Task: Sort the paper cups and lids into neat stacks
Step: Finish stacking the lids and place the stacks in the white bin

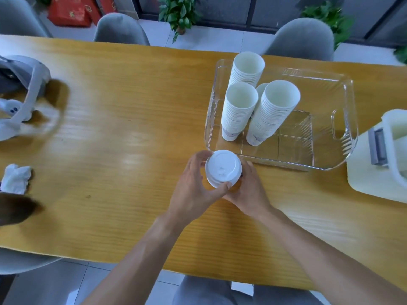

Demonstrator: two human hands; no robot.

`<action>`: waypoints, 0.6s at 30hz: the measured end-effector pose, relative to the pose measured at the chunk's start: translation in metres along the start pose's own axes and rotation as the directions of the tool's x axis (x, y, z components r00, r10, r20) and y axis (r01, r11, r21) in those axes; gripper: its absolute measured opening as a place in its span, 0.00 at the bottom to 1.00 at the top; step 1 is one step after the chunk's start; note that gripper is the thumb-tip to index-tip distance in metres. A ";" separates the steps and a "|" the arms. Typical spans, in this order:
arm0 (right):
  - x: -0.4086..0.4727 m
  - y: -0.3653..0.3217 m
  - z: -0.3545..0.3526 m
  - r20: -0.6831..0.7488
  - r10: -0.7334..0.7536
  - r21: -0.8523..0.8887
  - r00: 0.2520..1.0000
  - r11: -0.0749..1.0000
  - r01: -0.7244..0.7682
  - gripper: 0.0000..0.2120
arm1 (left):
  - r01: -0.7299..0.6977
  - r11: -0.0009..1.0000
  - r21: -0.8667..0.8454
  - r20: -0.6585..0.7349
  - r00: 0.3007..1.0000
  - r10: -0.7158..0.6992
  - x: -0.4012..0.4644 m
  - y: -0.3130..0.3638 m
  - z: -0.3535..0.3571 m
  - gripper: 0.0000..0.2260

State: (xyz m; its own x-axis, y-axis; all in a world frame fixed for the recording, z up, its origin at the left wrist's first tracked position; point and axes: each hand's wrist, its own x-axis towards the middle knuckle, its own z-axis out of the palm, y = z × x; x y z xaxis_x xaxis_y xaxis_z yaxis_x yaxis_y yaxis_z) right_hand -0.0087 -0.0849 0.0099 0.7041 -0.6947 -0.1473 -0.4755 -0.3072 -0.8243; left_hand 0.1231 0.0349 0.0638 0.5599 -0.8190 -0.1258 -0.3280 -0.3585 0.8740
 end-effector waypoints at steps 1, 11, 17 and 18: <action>-0.004 0.000 -0.010 -0.004 0.004 0.037 1.000 0.999 -0.003 0.43 | -0.018 1.000 -0.024 0.000 1.000 0.018 0.000 0.007 0.004 0.34; -0.047 0.009 -0.155 -0.092 -0.015 0.051 0.996 0.999 0.020 0.38 | -0.273 0.956 -0.106 0.135 0.949 0.285 0.011 0.115 0.072 0.36; -0.075 0.031 -0.246 -0.190 0.002 0.047 0.982 0.999 0.007 0.40 | -0.344 0.924 -0.169 0.192 0.908 0.373 0.020 0.186 0.128 0.32; -0.080 0.034 -0.259 -0.201 0.003 0.063 0.980 0.998 0.010 0.40 | -0.340 0.921 -0.192 0.196 0.906 0.375 0.022 0.196 0.138 0.31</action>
State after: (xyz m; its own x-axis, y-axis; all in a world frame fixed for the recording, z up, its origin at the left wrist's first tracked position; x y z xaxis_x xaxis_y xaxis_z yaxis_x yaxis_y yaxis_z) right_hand -0.2179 -0.2088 0.1350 0.5820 -0.8124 -0.0367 -0.4342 -0.2722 -0.8587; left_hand -0.0345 -0.1152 0.1678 0.2349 -0.9644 0.1218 -0.3462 0.0341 0.9375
